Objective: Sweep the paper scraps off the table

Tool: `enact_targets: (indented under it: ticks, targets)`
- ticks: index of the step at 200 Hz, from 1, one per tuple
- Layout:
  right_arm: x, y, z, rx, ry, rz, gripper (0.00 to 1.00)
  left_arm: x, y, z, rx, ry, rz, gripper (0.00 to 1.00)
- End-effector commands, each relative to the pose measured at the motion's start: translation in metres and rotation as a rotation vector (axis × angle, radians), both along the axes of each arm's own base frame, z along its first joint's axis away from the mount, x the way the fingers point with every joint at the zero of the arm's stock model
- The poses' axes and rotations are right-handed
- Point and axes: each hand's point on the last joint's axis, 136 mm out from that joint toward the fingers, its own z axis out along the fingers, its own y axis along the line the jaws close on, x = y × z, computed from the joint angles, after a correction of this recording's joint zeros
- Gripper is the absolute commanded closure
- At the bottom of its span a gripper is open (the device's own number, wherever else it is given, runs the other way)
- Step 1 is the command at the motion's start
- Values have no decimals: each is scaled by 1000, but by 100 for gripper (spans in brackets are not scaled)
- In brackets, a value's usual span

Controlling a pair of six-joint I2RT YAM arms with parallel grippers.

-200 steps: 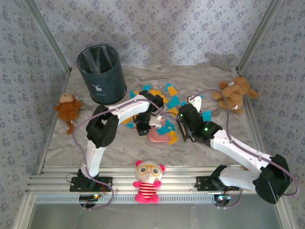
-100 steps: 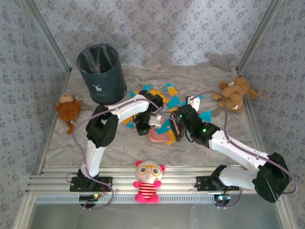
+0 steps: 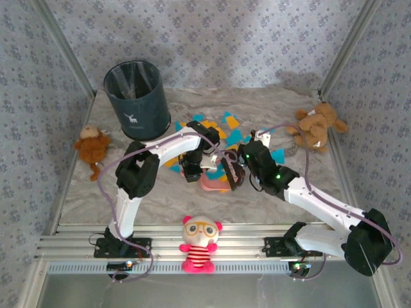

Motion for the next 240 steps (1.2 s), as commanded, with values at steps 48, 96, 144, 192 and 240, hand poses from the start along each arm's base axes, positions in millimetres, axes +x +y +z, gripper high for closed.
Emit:
enact_targets:
  ticks: [48,96,144,192,240]
  targets:
    - [-4,-8,36,54,-85,32,100,15,4,13,-59,-92,44,100]
    - [-7,-21,40,48,-90,4,100,14,7,12,-88,-101,58,100]
    - [-9,-35,32,23,-64,-39,100,8,9,19,-135,-99,63,100]
    - [-8,-40,20,17,-34,-57,100,-1,13,21,-166,-90,46,100]
    - [-4,-38,10,10,-16,-56,100,-16,24,21,-158,-59,20,100]
